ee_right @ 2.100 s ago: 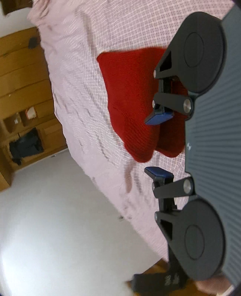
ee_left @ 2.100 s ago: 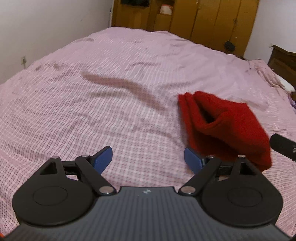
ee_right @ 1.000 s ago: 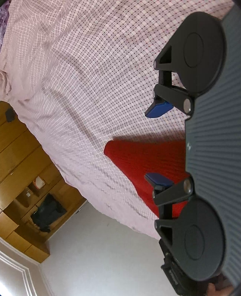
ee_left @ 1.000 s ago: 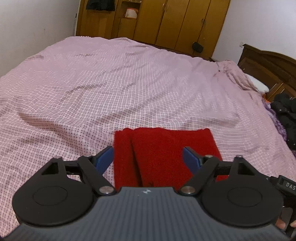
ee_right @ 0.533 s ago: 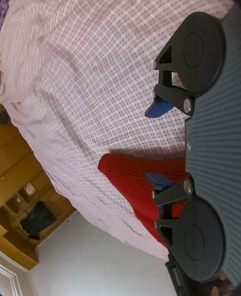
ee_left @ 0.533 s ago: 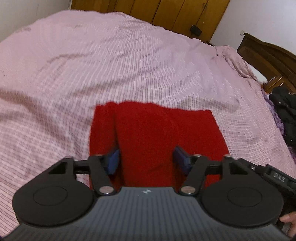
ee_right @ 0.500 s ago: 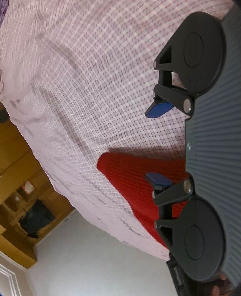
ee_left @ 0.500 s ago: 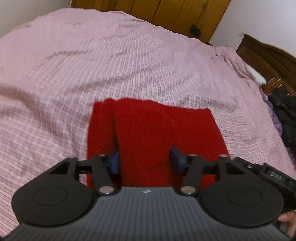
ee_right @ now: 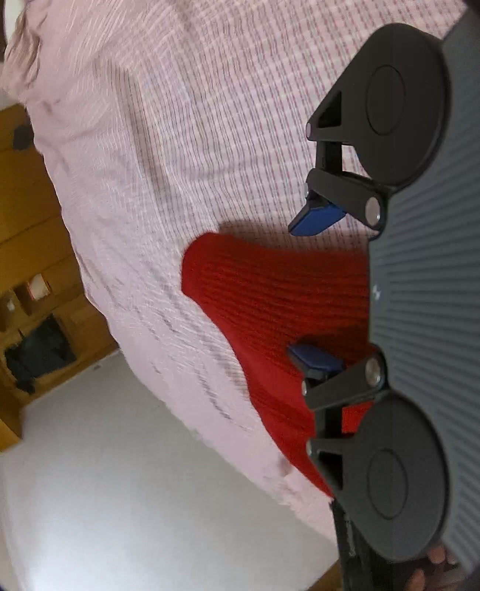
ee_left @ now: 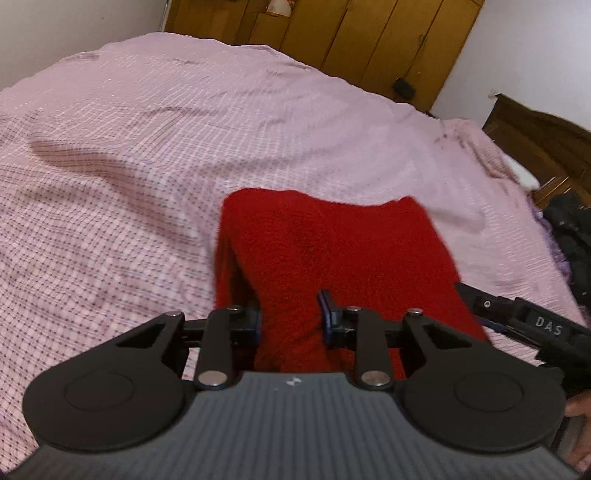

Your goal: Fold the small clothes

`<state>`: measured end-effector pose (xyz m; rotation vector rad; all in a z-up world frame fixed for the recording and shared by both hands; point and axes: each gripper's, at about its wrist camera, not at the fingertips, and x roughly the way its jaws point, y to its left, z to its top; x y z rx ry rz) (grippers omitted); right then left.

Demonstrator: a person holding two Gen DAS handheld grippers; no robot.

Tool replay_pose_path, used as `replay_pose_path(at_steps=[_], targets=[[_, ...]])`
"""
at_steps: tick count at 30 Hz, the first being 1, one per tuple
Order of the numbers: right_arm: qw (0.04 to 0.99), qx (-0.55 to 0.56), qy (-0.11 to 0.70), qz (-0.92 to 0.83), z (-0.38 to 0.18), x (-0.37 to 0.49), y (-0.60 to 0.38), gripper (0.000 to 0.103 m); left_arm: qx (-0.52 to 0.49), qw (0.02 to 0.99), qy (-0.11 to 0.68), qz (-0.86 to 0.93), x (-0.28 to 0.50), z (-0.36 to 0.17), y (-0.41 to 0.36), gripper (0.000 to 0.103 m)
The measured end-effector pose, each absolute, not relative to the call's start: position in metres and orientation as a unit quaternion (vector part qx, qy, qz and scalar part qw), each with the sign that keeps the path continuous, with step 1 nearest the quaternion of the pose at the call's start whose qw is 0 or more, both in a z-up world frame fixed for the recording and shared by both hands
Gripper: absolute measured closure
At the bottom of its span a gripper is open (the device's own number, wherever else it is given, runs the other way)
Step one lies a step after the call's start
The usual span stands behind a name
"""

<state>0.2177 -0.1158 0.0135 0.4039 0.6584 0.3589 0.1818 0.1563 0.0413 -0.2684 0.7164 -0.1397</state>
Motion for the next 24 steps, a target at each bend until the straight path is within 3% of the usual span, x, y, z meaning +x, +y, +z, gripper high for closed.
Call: replay_pose_path(at_steps=[2,4,7,9,11,16,19,24], targets=[[0.909,0.191,0.329,0.171,0.008,0.22,-0.11,0.035,-0.105,0.931,0.343,-0.061,0.18,0.037,0.155,0.068],[0.907,0.194,0.331,0.174,0.004,0.222,-0.108,0.035,-0.095,0.934,0.34,-0.052,0.179,0.033,0.158,0.057],[0.901,0.211,0.335,0.179,0.007,0.223,-0.113,0.035,-0.108,0.934,0.339,-0.045,0.176,0.031,0.165,0.049],[0.895,0.231,0.338,0.18,0.008,0.221,-0.121,0.028,-0.118,0.932,0.34,-0.046,0.176,0.032,0.169,0.046],[0.882,0.264,0.345,0.184,0.009,0.217,-0.134,0.021,-0.122,0.931,0.341,-0.05,0.173,0.032,0.171,0.044],[0.841,0.321,0.373,0.225,0.0,0.206,-0.161,0.021,-0.124,0.93,0.341,-0.054,0.171,0.03,0.172,0.042],[0.834,0.322,0.378,0.242,-0.003,0.204,-0.164,0.012,-0.123,0.93,0.342,-0.053,0.173,0.028,0.172,0.039],[0.808,0.344,0.393,0.273,-0.016,0.216,-0.153,0.012,-0.136,0.926,0.348,-0.053,0.174,0.026,0.177,0.036]])
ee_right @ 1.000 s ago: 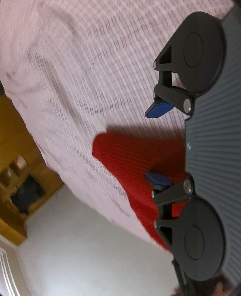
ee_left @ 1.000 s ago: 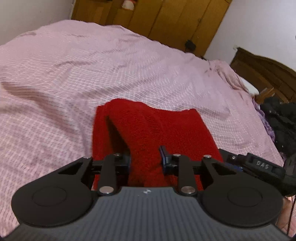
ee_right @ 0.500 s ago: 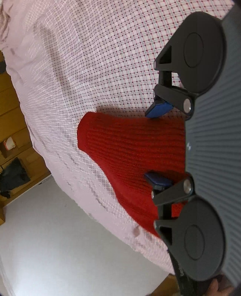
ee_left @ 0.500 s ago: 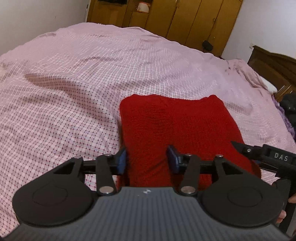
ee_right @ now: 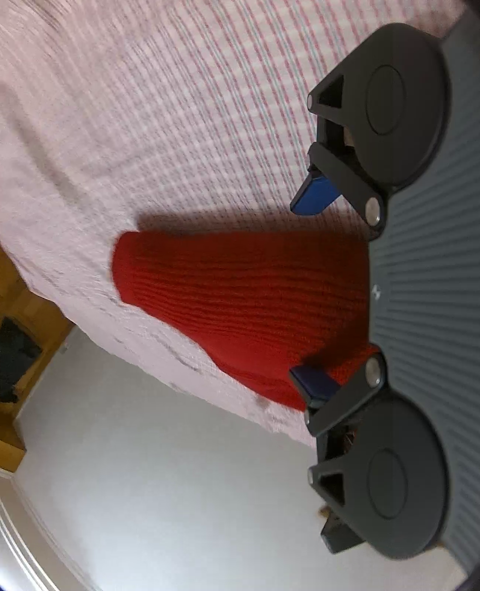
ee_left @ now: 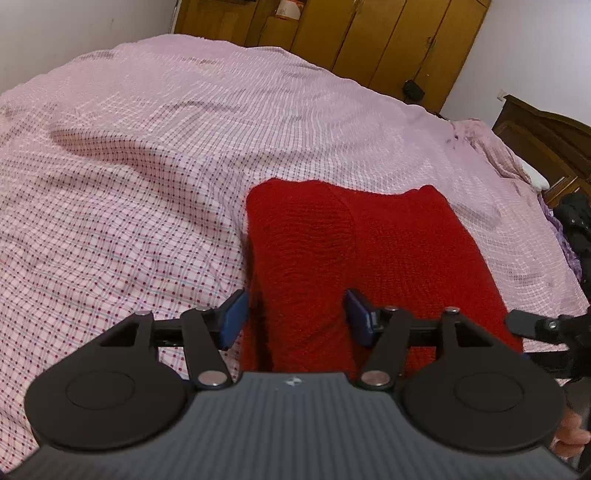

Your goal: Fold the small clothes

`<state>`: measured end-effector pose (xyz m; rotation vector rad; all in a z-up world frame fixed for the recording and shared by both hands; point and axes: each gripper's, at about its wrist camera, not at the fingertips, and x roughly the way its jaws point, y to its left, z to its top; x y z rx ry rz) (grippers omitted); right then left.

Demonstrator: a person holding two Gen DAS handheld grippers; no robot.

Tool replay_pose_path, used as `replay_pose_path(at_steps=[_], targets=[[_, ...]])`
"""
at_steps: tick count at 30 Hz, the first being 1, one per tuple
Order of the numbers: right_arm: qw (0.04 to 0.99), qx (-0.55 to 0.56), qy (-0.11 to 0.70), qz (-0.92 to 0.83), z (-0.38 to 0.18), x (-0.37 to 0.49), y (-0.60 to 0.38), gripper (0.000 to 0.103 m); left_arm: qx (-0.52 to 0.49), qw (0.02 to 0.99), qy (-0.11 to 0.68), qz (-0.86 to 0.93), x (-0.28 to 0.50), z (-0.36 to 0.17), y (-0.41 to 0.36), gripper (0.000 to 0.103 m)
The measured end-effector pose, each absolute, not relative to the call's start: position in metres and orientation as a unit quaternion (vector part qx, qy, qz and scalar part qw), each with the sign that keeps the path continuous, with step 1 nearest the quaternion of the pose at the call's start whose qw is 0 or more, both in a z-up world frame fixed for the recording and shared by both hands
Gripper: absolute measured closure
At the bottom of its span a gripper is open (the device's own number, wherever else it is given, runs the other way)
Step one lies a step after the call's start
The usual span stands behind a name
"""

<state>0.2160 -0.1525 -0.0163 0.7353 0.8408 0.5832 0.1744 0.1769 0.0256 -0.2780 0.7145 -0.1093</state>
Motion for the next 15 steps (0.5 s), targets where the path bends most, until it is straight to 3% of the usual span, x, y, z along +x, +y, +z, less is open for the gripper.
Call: replay_pose_path(at_steps=[15], targets=[[0.788,0.367,0.386,0.31,-0.043,0.237,-0.121,0.012,-0.155,0.921,0.353,-0.053,0.177,0.023,0.182,0.036]])
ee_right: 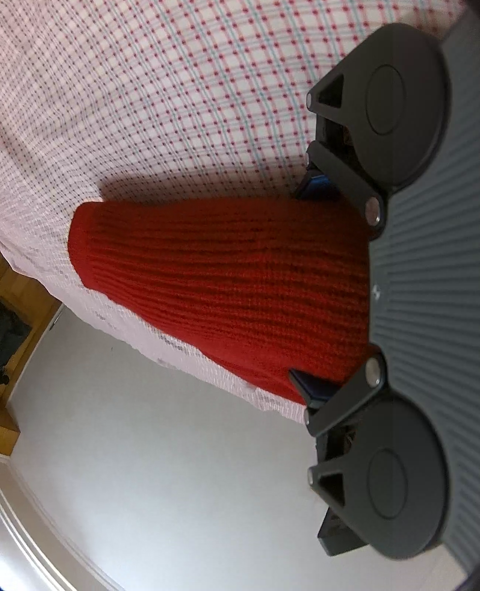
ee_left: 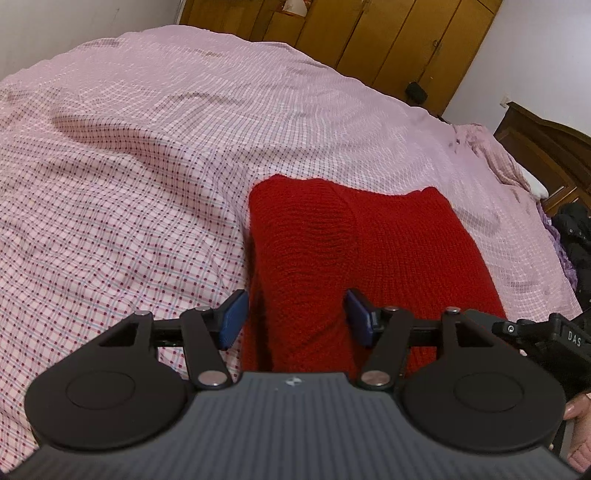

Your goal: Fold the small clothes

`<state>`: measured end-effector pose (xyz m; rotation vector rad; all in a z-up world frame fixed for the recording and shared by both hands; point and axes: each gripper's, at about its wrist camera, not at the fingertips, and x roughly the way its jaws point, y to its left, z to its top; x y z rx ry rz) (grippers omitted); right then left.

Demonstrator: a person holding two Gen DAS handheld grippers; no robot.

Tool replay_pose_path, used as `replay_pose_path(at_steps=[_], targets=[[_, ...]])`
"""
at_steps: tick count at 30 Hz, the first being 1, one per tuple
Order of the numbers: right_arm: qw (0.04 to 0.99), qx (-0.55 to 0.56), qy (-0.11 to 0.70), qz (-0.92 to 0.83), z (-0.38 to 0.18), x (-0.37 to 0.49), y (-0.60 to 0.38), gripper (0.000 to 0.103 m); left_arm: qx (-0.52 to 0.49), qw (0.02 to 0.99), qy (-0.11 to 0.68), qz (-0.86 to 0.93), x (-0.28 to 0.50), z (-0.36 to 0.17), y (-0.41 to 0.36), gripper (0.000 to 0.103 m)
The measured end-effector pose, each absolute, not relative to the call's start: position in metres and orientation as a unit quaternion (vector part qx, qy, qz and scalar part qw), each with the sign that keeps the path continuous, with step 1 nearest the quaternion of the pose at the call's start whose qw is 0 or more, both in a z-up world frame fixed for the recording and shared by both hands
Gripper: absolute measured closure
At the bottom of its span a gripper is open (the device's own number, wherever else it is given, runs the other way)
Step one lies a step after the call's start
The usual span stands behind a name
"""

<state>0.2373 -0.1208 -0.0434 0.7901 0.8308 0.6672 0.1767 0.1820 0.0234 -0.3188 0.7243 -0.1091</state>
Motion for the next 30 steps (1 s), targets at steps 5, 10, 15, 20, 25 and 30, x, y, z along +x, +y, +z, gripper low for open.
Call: replay_pose_path(at_steps=[5,10,15,20,25,30], targets=[[0.778,0.388,0.385,0.31,-0.03,0.241,-0.111,0.029,-0.157,0.922,0.35,-0.043,0.175,0.024,0.184,0.036],[0.768,0.411,0.379,0.313,0.005,0.23,-0.107,0.037,-0.165,0.924,0.342,-0.042,0.168,0.03,0.18,0.038],[0.749,0.441,0.38,0.316,0.028,0.209,-0.124,0.037,-0.154,0.932,0.323,-0.049,0.145,0.05,0.161,0.039],[0.739,0.447,0.393,0.315,0.039,0.177,-0.166,0.037,-0.177,0.926,0.322,-0.082,0.108,0.06,0.135,0.039],[0.743,0.435,0.41,0.3,0.044,0.143,-0.211,0.037,-0.178,0.916,0.339,-0.122,0.075,0.057,0.096,0.039],[0.756,0.425,0.427,0.254,0.022,0.12,-0.24,0.036,-0.151,0.908,0.364,-0.141,0.06,0.043,0.06,0.039]])
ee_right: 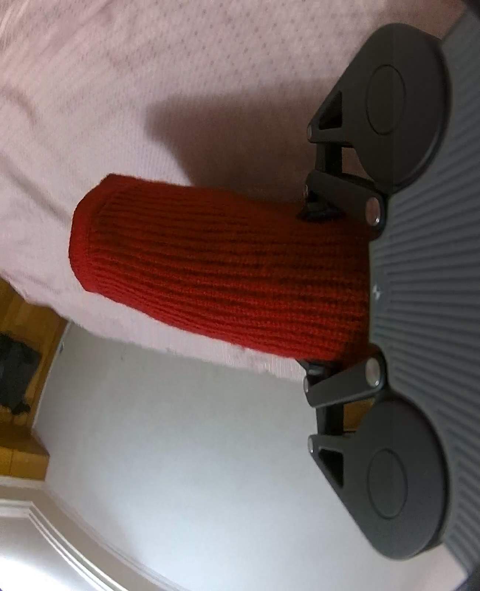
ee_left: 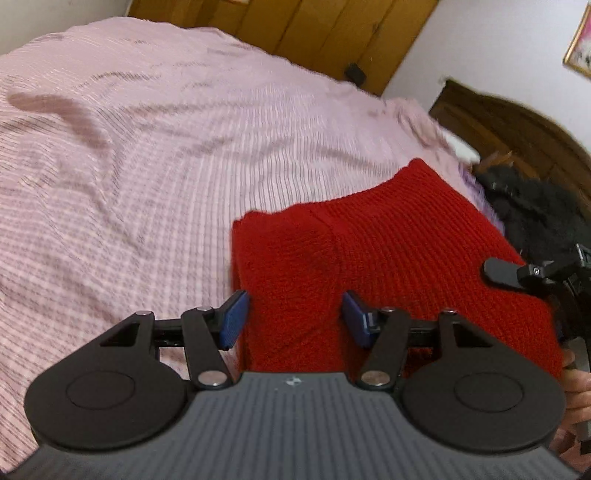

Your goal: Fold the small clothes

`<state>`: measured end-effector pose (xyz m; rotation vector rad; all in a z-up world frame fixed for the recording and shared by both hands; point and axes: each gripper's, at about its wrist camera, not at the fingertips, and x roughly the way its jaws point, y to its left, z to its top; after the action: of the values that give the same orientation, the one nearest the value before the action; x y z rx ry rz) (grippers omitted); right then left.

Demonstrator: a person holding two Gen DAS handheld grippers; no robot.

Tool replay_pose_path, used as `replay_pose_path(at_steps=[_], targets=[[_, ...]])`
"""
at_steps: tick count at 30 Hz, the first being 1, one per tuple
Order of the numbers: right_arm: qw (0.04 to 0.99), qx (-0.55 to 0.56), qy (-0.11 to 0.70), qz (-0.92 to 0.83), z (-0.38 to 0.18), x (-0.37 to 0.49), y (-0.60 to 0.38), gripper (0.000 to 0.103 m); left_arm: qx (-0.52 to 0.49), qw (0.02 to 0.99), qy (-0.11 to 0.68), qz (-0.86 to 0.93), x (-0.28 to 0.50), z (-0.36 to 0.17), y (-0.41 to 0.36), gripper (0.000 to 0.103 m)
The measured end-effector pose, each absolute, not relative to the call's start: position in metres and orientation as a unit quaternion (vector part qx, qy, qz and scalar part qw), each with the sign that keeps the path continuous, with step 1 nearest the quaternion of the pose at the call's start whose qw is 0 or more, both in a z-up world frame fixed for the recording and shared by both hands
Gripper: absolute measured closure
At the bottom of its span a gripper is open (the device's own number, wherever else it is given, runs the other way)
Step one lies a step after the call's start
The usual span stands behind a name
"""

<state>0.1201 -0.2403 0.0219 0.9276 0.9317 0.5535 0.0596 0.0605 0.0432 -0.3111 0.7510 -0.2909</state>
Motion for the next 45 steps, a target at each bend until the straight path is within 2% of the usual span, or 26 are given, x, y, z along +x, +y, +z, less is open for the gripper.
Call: replay_pose_path(at_steps=[6,12,17,20,23,29,36,37,39,41,43,45], targets=[[0.794,0.386,0.432,0.187,-0.014,0.103,-0.251,0.029,-0.111,0.912,0.374,-0.129,0.057,0.032,0.036,0.038],[0.817,0.376,0.401,0.171,-0.002,0.075,-0.264,0.029,-0.091,0.913,0.373,-0.136,0.043,0.05,0.029,0.038],[0.89,0.277,0.333,0.139,0.036,0.04,-0.271,0.04,-0.06,0.918,0.366,-0.137,0.026,0.061,0.025,0.038],[0.885,0.261,0.351,0.161,0.034,0.034,-0.264,0.051,-0.037,0.92,0.367,-0.132,0.02,0.056,0.023,0.038],[0.885,0.233,0.368,0.163,0.021,0.04,-0.249,0.053,-0.019,0.919,0.374,-0.125,0.017,0.047,0.022,0.038],[0.901,0.188,0.363,0.147,0.019,0.042,-0.23,0.048,-0.033,0.916,0.381,-0.12,0.015,0.035,0.03,0.034],[0.921,0.161,0.337,0.115,0.04,0.024,-0.226,0.047,-0.042,0.923,0.366,-0.107,0.005,0.049,0.027,0.031],[0.923,0.156,0.334,0.111,0.043,0.02,-0.224,0.043,-0.04,0.925,0.364,-0.106,0.002,0.052,0.026,0.03],[0.924,0.149,0.333,0.111,0.048,0.013,-0.22,0.027,-0.035,0.927,0.359,-0.108,-0.004,0.058,0.025,0.03],[0.926,0.139,0.331,0.112,0.052,0.004,-0.214,0.025,-0.021,0.927,0.354,-0.118,-0.013,0.063,0.022,0.023],[0.926,0.126,0.337,0.114,0.053,-0.004,-0.209,0.024,-0.005,0.928,0.35,-0.125,-0.023,0.066,0.017,0.01],[0.924,0.116,0.345,0.113,0.053,-0.01,-0.204,0.024,0.008,0.929,0.345,-0.131,-0.033,0.066,0.012,0.006]])
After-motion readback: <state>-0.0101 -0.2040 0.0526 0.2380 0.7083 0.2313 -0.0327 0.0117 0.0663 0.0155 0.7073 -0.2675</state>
